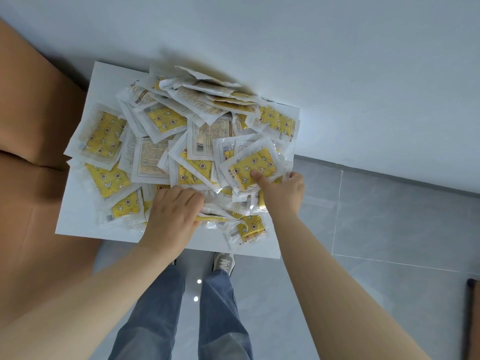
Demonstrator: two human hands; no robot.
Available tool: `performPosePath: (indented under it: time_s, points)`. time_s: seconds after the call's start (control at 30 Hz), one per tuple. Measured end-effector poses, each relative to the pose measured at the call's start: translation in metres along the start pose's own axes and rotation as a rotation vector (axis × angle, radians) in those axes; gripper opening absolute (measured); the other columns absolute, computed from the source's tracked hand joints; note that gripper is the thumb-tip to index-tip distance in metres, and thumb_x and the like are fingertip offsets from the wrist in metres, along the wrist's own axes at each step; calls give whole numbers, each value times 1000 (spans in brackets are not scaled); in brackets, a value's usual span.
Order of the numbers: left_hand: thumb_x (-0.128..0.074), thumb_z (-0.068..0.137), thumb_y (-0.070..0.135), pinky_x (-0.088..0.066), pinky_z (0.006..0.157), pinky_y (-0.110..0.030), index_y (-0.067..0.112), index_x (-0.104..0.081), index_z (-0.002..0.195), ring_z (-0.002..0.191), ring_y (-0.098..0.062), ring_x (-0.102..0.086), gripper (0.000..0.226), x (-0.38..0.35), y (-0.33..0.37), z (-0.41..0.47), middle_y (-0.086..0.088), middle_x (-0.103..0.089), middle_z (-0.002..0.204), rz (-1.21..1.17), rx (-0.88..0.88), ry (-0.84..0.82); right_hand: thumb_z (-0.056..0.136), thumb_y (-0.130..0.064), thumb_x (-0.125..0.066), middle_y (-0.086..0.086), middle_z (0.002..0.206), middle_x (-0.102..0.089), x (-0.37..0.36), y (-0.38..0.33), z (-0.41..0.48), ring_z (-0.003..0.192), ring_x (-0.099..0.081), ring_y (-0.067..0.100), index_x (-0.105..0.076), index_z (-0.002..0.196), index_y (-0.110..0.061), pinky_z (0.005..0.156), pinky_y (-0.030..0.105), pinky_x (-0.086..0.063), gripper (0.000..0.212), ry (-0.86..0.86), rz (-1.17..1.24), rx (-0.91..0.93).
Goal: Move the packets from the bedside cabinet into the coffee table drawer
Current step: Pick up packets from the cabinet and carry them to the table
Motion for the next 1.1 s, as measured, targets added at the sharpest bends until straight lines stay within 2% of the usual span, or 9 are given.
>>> performPosePath:
  time_s: [0.1,0.23,0.37,0.47,0.63,0.73,0.9,1.0,1.1]
  points:
    - [-93,39,13,-37,56,-33,12,-45,81,64,-28,-52,63,3,0,2,-4,-55,70,-41,12,-48,61,-55,-83,7,129,-43,1,-2,2,122,-45,28,-41,127,-11,99,43,-43,90,-20,-37,-3]
    - [-93,38,9,-33,52,-26,11,-49,71,54,-25,-50,55,4,-1,5,-3,-52,61,-72,33,-88,59,-56,-84,7,131,-41,0,-2,2,124,-43,28,-39,130,-12,100,44,-43,94,-50,-84,11]
    - [-92,41,7,-37,47,-27,10,-53,73,53,-24,-55,50,0,0,4,-2,-56,61,-83,39,-109,59,-58,-83,9,140,-35,-6,0,-7,131,-37,29,-29,142,-10,105,46,-40,110,-57,-131,57]
    - [-92,42,10,-39,44,-26,9,-58,78,53,-23,-58,49,-2,2,3,-2,-59,62,-71,47,-127,61,-58,-82,8,141,-35,-13,-1,-15,132,-39,29,-22,147,-14,103,46,-43,114,-93,-143,90]
    - [-91,43,9,-35,45,-23,9,-59,78,51,-23,-56,48,-3,1,4,-2,-58,60,-60,53,-137,58,-51,-86,4,134,-42,-14,-2,-18,127,-42,25,-28,144,-17,101,46,-45,109,-65,-88,75]
    - [-91,43,10,-33,45,-23,10,-60,77,50,-22,-55,45,-6,0,5,0,-57,59,-51,48,-152,57,-45,-89,3,125,-53,-12,-3,-13,118,-52,24,-41,135,-16,96,46,-49,96,-55,-42,51]
    - [-91,46,13,-38,44,-26,12,-61,77,53,-22,-58,43,-8,0,5,0,-60,61,-45,56,-170,58,-40,-90,3,120,-53,-11,-7,-11,109,-56,23,-43,128,-15,90,40,-52,87,-91,-12,58]
    - [-92,45,15,-39,44,-25,14,-64,76,53,-22,-58,42,-10,0,5,0,-61,61,-35,63,-198,61,-35,-89,1,116,-52,-10,-11,-16,101,-56,20,-43,123,-15,77,30,-51,80,-88,-26,114]
    - [-93,42,17,-39,42,-24,16,-64,73,51,-20,-57,42,-12,-1,6,2,-60,59,-19,62,-240,60,-29,-90,0,109,-56,-10,-11,-20,93,-60,19,-39,121,-15,59,19,-45,81,-96,57,84]
Point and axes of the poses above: each hand's wrist, its own z-axis towards the middle knuckle, its own x-axis out of the back of the hand, y = z × x, the point moved 6 cm from there along z, towards the middle knuckle
